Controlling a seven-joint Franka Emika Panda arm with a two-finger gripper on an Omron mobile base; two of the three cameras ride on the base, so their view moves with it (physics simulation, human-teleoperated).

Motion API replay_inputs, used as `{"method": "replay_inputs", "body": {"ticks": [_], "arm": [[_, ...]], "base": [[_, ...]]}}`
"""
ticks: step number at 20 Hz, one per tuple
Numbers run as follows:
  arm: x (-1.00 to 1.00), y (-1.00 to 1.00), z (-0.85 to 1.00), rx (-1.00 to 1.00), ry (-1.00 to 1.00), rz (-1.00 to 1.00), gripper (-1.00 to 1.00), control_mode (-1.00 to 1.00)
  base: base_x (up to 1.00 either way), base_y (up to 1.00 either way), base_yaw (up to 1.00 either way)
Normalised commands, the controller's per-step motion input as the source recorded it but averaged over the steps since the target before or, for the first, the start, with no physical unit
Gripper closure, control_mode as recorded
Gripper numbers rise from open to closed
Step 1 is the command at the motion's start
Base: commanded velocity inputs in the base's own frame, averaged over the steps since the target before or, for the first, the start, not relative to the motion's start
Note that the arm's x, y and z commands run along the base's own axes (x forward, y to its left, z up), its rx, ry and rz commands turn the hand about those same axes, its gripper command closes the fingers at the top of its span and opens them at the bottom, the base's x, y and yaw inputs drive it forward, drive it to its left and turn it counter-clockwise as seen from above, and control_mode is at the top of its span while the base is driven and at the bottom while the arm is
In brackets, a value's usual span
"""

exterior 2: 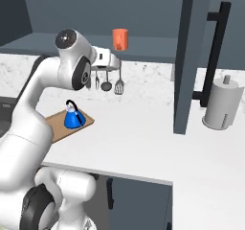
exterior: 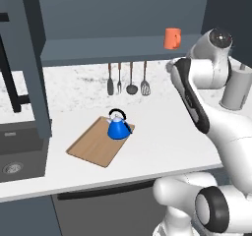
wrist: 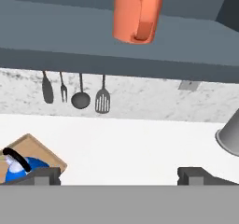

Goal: Pick the kettle from the counter and place it on the tray. Then pick the mug from the cabinet and place it on the tray. Then close the cabinet doors.

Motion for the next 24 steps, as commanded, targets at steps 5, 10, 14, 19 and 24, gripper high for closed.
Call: {"method": "replay_inputs", "body": {"ticks": [5,10,14,19,24], "arm": [[0.0,-0.23,0.32,0.05,-0.05,-0.01,-1.0,-1.0],[0.01,-0.02,-0.14,0.03,-0.09,0.0,-1.0,-1.0],[-0.04,0.0,0.01,0.14,-0.46,0.0,-1.0,-1.0],[-0.02,0.0,0.27,0.1,-0.37,0.0,-1.0,-1.0],[0.0,0.0,0.05,0.0,-0.02,0.0,-1.0,-1.0]], "base": [[0.0,0.0,0.0],[0.0,0.0,0.0],[0.0,0.0,0.0],[0.0,0.0,0.0],[0.0,0.0,0.0]]}}
